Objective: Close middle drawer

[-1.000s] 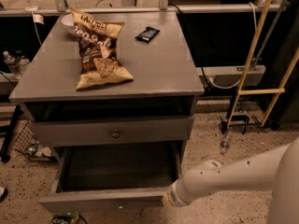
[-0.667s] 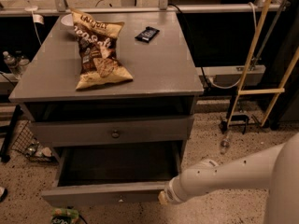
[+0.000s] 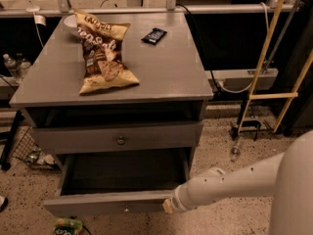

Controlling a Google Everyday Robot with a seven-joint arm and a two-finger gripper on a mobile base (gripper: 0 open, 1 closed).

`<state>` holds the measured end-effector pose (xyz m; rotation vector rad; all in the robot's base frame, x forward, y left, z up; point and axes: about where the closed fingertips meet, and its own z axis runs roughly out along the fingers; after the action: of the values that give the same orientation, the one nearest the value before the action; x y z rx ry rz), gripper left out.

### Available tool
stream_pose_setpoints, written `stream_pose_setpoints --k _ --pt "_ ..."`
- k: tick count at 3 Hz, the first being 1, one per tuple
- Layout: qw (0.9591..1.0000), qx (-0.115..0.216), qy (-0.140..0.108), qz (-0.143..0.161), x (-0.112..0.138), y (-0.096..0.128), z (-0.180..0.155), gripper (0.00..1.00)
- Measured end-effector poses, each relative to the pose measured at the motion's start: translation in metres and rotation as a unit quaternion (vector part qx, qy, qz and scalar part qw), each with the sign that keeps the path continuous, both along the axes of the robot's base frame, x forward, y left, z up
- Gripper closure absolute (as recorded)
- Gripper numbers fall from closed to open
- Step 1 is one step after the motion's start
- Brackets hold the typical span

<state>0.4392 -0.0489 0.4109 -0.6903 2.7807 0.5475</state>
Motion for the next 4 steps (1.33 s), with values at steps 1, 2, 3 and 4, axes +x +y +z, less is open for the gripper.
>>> stream_pose_setpoints --k 1,2,3,4 --pt "0.9998 0.009 -0.017 0.003 0.015 0.006 -0.003 1.00" --pt "0.9984 0.024 -0.052 0.002 0.041 0.012 -0.008 1.00" --pt "0.9948 0.047 -0.090 -0.002 0.072 0.022 -0.012 1.00" --pt "0.9901 0.066 -0.124 -0.004 0.100 0.034 -0.010 1.00"
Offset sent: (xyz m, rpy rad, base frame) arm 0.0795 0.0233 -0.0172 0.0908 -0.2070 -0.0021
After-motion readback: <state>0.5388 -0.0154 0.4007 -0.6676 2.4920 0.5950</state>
